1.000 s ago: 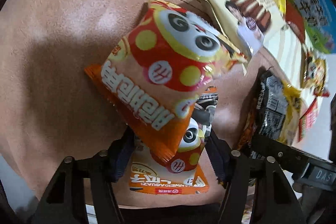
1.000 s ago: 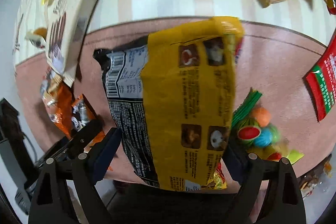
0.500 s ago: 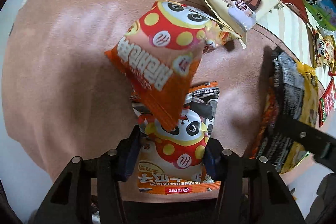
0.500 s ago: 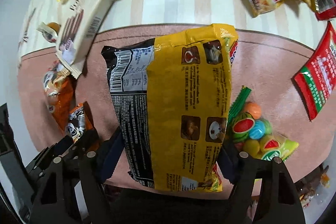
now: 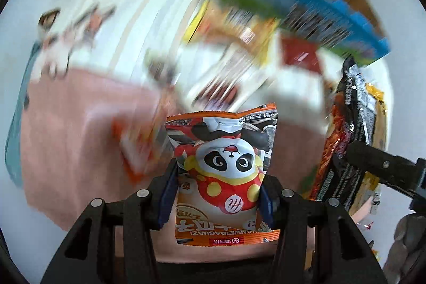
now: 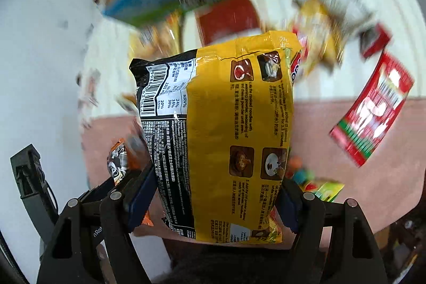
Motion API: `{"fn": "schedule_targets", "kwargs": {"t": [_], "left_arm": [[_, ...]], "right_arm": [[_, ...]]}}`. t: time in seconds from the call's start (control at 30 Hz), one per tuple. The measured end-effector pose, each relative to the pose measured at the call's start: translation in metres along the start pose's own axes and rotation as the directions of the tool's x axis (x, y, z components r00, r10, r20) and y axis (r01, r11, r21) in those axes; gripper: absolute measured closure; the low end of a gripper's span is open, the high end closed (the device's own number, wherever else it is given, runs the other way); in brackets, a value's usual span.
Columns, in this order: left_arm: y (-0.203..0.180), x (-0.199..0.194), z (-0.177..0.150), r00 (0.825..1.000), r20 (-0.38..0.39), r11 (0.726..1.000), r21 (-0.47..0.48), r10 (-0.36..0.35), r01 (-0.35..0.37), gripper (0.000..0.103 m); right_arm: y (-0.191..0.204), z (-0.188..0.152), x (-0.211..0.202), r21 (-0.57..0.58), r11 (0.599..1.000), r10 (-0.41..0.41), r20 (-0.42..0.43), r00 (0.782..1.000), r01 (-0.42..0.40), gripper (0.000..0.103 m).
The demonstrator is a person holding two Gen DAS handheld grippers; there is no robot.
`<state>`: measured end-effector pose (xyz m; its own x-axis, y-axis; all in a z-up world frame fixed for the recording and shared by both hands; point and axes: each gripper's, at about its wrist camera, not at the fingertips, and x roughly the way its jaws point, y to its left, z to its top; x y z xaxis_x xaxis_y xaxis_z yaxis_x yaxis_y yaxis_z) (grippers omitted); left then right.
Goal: Organize snacks
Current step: 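Carry both bags into the cardboard box and open both tools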
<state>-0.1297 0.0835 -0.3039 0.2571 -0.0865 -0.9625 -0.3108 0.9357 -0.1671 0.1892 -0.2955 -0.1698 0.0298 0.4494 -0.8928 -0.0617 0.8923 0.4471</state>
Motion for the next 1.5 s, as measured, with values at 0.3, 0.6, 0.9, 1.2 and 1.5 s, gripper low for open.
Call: {"fn": "schedule_targets", "kwargs": {"t": [0.3, 0.6, 0.9, 1.2, 1.5], "left_arm": [[-0.073, -0.058, 0.125, 0.986, 0.15, 0.989, 0.139, -0.078, 0.058, 0.053], [-0.133, -0.032, 0.293, 0.989, 0.123, 0.979, 0.195, -0.083, 0.058, 0.053], [-0.153, 0.05, 0.422, 0.995, -0.058, 0.988, 0.128, -0.085, 0.092, 0.053], [-0.159, 0.102, 0.457, 0.99, -0.136, 0.99, 0.134, -0.033, 0.052, 0.053], [-0.165, 0.122, 0.464, 0.989, -0.151, 0.987, 0.16, 0.012, 0.013, 0.03]], "right_arm": [[-0.009, 0.053, -0.12, -0.027, 0.998, 0.068, 0.168, 0.983, -0.065, 0.022], [-0.025, 0.165, -0.14, -0.011, 1.0, 0.005, 0.199, 0.98, -0.003, 0.022], [-0.039, 0.267, -0.082, -0.02, 0.994, -0.103, 0.107, 0.989, 0.106, 0.022], [-0.051, 0.311, -0.025, -0.053, 0.985, -0.167, 0.017, 0.986, 0.167, 0.021], [-0.068, 0.327, -0.003, -0.078, 0.979, -0.194, -0.05, 0.98, 0.19, 0.01]]}}
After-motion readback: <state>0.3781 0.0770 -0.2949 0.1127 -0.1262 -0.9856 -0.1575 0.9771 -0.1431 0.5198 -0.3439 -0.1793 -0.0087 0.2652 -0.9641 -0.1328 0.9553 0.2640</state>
